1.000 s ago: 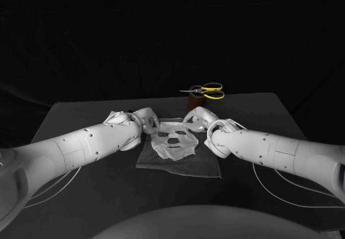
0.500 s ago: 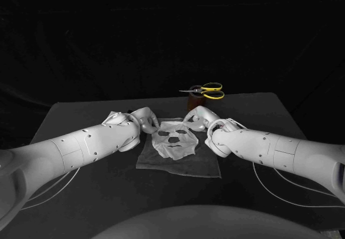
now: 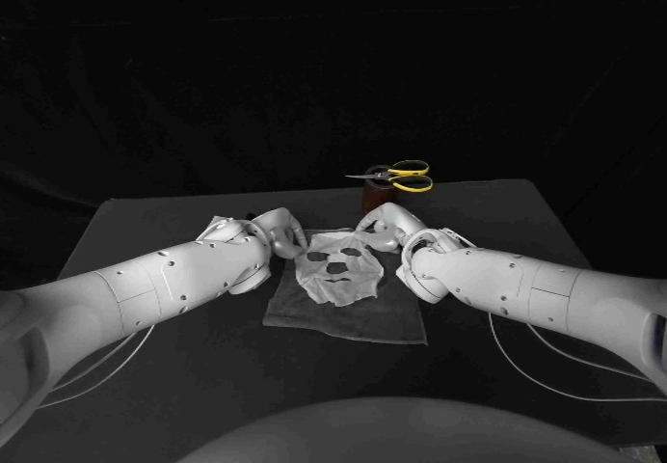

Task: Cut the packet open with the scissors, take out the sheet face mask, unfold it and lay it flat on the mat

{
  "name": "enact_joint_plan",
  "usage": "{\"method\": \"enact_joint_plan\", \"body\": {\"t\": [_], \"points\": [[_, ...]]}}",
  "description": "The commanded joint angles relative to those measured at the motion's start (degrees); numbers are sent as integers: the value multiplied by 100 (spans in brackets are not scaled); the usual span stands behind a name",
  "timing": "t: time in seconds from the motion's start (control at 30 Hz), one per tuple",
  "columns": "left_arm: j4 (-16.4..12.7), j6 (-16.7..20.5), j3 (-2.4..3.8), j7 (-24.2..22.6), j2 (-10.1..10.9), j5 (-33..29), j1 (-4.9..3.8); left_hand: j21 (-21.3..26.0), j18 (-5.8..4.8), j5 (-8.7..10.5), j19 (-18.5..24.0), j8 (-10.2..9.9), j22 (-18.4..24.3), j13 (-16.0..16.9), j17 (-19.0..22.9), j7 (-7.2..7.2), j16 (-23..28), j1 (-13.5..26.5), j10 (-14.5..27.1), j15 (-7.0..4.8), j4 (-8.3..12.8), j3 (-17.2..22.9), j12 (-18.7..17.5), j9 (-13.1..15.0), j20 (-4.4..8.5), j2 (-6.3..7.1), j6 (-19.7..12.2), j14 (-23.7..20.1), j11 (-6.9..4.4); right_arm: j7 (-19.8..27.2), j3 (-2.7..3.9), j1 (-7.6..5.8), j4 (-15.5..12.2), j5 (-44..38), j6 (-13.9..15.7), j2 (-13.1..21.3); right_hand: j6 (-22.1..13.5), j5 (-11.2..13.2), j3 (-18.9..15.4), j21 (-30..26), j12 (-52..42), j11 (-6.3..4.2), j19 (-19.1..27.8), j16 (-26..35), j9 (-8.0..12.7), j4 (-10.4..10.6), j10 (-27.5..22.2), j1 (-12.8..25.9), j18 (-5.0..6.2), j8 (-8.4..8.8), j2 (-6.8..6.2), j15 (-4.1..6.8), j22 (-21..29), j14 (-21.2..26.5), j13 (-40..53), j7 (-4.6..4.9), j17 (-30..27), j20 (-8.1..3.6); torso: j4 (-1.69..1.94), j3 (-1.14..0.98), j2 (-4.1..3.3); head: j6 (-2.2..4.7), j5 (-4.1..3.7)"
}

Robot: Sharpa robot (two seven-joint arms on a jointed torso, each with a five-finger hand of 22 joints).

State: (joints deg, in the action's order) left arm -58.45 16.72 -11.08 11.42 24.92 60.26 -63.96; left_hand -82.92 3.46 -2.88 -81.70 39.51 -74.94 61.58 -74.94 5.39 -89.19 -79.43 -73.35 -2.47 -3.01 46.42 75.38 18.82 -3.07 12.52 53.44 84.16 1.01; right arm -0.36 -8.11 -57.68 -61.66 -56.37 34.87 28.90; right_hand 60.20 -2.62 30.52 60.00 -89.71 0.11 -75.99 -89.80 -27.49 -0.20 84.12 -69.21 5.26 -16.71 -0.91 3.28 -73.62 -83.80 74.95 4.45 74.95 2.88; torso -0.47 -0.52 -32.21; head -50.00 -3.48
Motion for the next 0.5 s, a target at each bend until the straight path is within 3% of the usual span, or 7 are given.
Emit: {"method": "enact_joint_plan", "body": {"t": [0.03, 0.17, 0.27, 0.3, 0.4, 0.43, 0.5], "points": [[-16, -148, 1, 23, -2, -32, -1, -35, -36, 1, -40, 40, -306, -5, -1341, 11, -14, 70, -37, -13, 2, 33, 22, 14, -12, 7, -39, 537, -6, 63, 4, -13, 31, 156, -24, -9, -89, -14, -15, -105, 119, 12, 74, -16, -77, 55, 543, 92, 120, 19, -24, 3, 48, -617, 1420, 23, 1497, 7, -2, -3, 1, 0, 6], [-26, 2, 2, -62, 25, -117, -2, -28, -35, 5, -32, 34, -295, -197, -1360, 48, -22, 201, 96, 6, -2, 33, -96, 40, -19, -19, -127, 543, 22, -3, 4, -17, 58, 160, -163, -18, -157, -14, -43, -257, 297, 33, 154, 25, -83, 63, 485, 114, 144, 37, -77, -18, 122, -596, 1317, 47, 1425, 22, 1, -2, 2, 0, -3], [-82, 298, 4, -312, 94, -190, -3, 57, -1, 8, 68, -48, -153, -750, -1319, 114, -5, 342, 525, 59, -9, -38, -435, 45, -56, -45, -379, 530, 87, -47, 4, -18, 66, 152, -262, -20, -216, -14, -61, -362, 389, 48, 211, 59, -92, 33, 452, 93, 162, 47, -127, -31, 172, -577, 1264, 66, 1368, 34, 2, -3, 3, 0, -20], [-110, 428, 7, -451, 127, -233, -3, 227, 63, 11, 265, -179, 122, -1350, -1082, 194, 97, 463, 1034, 121, -34, -108, -799, -3, -102, 37, -610, 454, 157, -59, 3, -18, 68, 150, -291, -22, -254, -13, -75, -378, 413, 60, 220, 66, -89, 35, 443, 102, 163, 62, -145, -39, 178, -573, 1250, 82, 1355, 39, 3, -3, 2, 0, -21], [-199, 765, 36, -917, 228, -377, -5, 643, 209, 3, 736, -304, 742, -2341, -401, 346, 426, 564, 1977, 248, -37, -270, -1430, -45, -219, 123, -924, 173, 299, -74, 3, -19, 73, 147, -345, -25, -346, -14, -110, -457, 476, 95, 262, 85, -83, 50, 419, 122, 172, 97, -169, -70, 213, -562, 1214, 124, 1324, 61, 4, -5, 2, 0, -32], [-221, 835, 42, -1020, 250, -405, -6, 932, 303, 6, 1050, -303, 1140, -2446, -7, 395, 640, 535, 2158, 300, -8, -287, -1569, -39, -275, 115, -1032, -30, 351, -74, 3, -19, 73, 147, -352, -25, -362, -14, -115, -469, 483, 102, 268, 88, -82, 53, 416, 123, 174, 103, -170, -76, 219, -560, 1211, 132, 1320, 66, 4, -6, 3, 0, -39], [-302, 1049, 59, -1355, 323, -473, -7, 1183, 382, 6, 1315, -302, 1479, -2569, 359, 436, 847, 507, 2323, 331, 17, -275, -1737, -39, -309, 119, -1118, -232, 388, -63, 3, -19, 75, 153, -361, -24, -488, -13, -145, -545, 541, 148, 307, 102, -65, 75, 392, 144, 182, 162, -181, -113, 253, -551, 1177, 188, 1295, 92, 6, -3, 1, 0, -45]]}}
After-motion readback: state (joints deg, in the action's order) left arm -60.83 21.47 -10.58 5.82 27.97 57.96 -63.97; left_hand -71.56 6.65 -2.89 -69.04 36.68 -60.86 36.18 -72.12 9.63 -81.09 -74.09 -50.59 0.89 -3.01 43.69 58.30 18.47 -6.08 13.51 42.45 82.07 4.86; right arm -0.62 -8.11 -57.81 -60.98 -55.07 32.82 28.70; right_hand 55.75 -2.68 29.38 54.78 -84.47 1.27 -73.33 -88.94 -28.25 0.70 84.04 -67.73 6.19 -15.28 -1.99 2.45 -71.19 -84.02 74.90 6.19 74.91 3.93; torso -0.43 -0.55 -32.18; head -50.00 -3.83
